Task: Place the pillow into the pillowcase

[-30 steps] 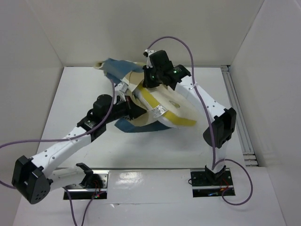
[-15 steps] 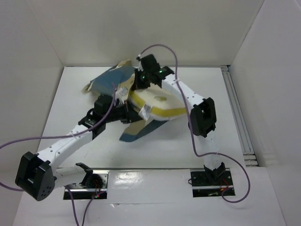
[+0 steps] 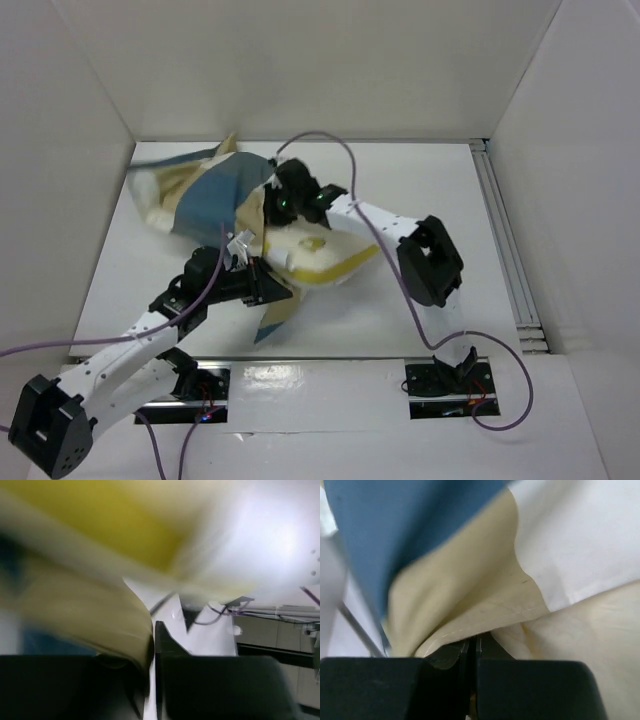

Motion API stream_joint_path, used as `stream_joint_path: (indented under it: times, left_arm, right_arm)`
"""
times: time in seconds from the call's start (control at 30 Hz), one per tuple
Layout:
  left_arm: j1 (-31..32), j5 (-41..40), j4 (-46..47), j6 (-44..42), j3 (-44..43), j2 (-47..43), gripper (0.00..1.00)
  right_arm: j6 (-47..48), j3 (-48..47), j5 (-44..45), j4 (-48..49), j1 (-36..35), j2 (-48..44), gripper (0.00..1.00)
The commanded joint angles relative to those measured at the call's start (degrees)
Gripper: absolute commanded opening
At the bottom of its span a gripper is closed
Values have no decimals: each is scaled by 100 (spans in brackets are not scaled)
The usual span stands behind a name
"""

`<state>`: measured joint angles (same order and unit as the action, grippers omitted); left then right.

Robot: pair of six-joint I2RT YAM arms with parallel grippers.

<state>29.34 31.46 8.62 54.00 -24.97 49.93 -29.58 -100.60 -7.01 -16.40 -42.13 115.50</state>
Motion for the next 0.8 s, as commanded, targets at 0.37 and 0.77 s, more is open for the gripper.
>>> stream_joint_path:
  times: [0.37,0.77]
  left_arm:
    - [-122,-2669,-4026,-1768,-3986,284,57]
    - [484,-6203,-5975,-2324,-7133,5112,83]
  right_arm:
    - [374,1682,-92,-906,344,-1950,80]
    - [-424,4467,-992,-1112,3200,-3956,95]
